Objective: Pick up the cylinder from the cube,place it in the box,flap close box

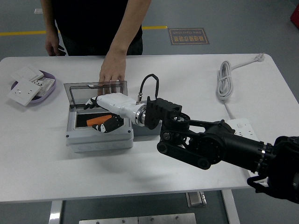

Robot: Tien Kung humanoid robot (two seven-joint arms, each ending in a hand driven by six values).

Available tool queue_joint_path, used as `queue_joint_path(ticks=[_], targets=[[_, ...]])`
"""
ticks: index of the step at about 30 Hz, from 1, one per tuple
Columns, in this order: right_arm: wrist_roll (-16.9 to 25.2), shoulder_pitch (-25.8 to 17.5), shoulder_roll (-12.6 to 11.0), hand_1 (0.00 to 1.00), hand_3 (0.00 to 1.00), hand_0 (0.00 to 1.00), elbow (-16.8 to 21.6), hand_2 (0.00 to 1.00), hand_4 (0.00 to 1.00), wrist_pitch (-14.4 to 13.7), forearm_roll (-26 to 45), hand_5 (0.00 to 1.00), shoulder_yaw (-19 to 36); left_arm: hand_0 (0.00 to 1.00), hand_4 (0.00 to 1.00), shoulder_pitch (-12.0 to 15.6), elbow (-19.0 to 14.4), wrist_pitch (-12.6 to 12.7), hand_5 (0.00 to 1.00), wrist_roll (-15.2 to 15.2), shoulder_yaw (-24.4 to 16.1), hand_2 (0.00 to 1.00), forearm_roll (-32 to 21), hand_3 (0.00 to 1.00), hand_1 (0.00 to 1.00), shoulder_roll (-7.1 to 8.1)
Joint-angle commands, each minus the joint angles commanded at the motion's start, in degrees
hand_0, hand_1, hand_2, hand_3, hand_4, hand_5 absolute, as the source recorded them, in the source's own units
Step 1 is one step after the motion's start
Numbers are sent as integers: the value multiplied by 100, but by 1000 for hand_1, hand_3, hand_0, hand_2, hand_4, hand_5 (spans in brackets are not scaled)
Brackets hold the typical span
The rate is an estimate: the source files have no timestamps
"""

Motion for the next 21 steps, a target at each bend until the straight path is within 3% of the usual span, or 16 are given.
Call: queue_joint_path(ticks=[2,7,10,14,21], targets=[[34,-98,-27,782,826,852,203,806,716,48,284,256,207,601,641,18,0,2,205,-3,11,591,-15,583,584,-19],[102,-167,-359,782,826,852,759,806,716,125,969,256,822,601,641,43,0,5,205,-7,21,591,-33,583,584,-45],[153,-77,-576,766,813,836,907,786,718,118,1194,273,1176,601,641,27,0,5,206,-15,25,591,-31,583,584,-42],[262,52,-737,753,801,825,682,773,705,103,1260,272,1413,601,641,1,0,3,206,-22,40,591,-33,583,584,-39],[633,104,-779,746,798,823,-228,766,701,34,1397,270,1391,601,641,-27,0,-2,206,-20,50,591,-18,583,584,-31]])
